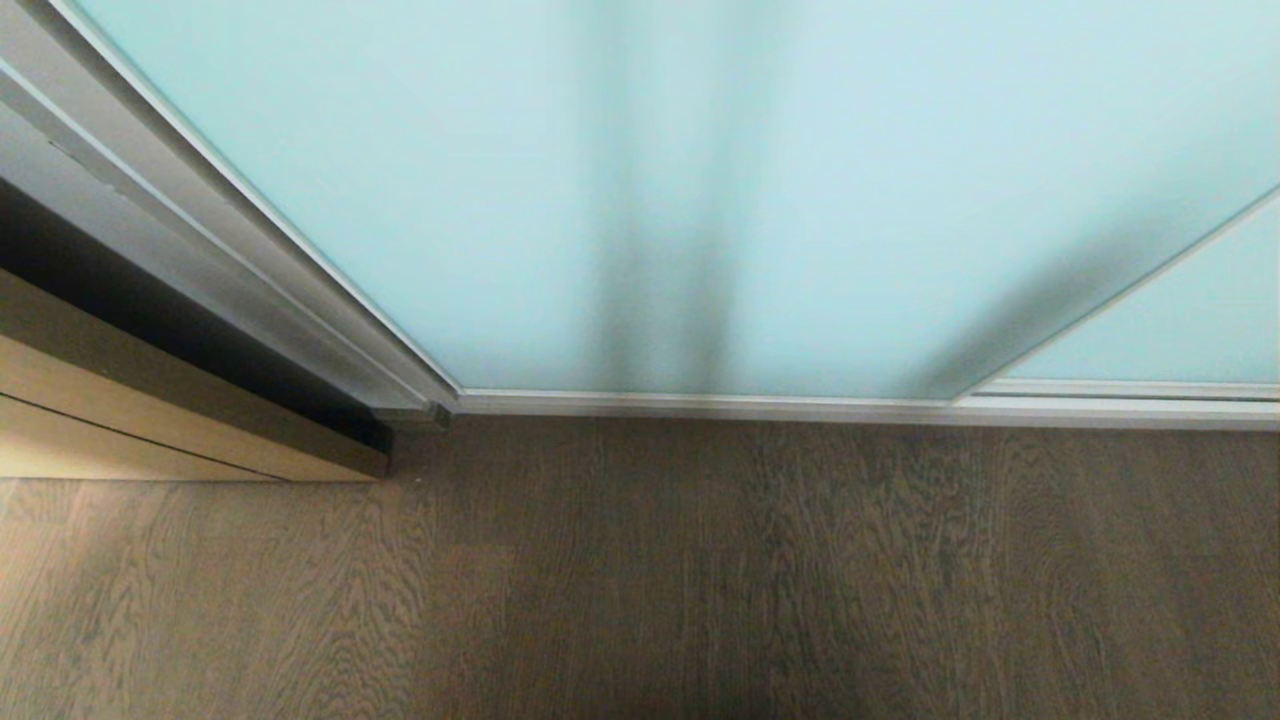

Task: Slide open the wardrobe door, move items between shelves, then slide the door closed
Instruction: Open the door

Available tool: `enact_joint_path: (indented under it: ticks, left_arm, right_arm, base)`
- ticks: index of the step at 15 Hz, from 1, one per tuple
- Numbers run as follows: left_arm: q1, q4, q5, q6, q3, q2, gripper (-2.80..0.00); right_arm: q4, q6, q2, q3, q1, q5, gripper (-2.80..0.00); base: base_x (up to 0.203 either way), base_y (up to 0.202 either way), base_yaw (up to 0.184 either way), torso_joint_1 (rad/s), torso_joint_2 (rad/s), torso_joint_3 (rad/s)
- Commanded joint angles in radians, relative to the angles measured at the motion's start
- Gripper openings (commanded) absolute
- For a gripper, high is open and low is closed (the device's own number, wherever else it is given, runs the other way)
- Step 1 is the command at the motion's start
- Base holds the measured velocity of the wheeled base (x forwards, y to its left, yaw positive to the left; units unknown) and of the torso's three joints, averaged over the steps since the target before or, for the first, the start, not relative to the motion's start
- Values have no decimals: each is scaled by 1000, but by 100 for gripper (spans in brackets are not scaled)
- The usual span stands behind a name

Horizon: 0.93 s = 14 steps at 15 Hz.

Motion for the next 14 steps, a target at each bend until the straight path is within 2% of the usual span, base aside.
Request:
enact_joint_path:
  ticks: [1, 2, 4, 6, 8, 9, 11, 14]
  left_arm:
    - [1, -35, 15, 3, -15, 2, -280]
    - [1, -34, 40, 14, -70, 9, -280]
    - [1, -35, 96, 33, -270, 93, -280]
    - [3, -55, 127, 45, -495, 225, -280]
    - [7, -121, 161, 55, -644, 405, -280]
    - [9, -196, 190, 59, -697, 500, -280]
    - [11, -416, 243, 79, -768, 680, -280]
    - [13, -846, 286, 158, -823, 907, -280]
  right_arm:
    - [0, -1, 4, 0, 0, -1, -280]
    - [0, -1, 4, 0, 0, 1, -280]
    - [0, -1, 4, 0, 0, 1, -280]
    - [0, -1, 4, 0, 0, 1, -280]
    - [0, -1, 4, 0, 0, 1, -280]
    - [0, -1, 4, 0, 0, 1, -280]
    - [0, -1, 4, 0, 0, 1, -280]
    - [0, -1, 4, 0, 0, 1, -280]
  base:
    - [0, 0, 0, 0, 0, 0]
    - [0, 0, 0, 0, 0, 0]
    - [0, 0, 0, 0, 0, 0]
    - [0, 0, 0, 0, 0, 0]
    - [0, 0, 0, 0, 0, 0]
    - [0, 0, 0, 0, 0, 0]
    - [0, 0, 0, 0, 0, 0]
    - [0, 0, 0, 0, 0, 0]
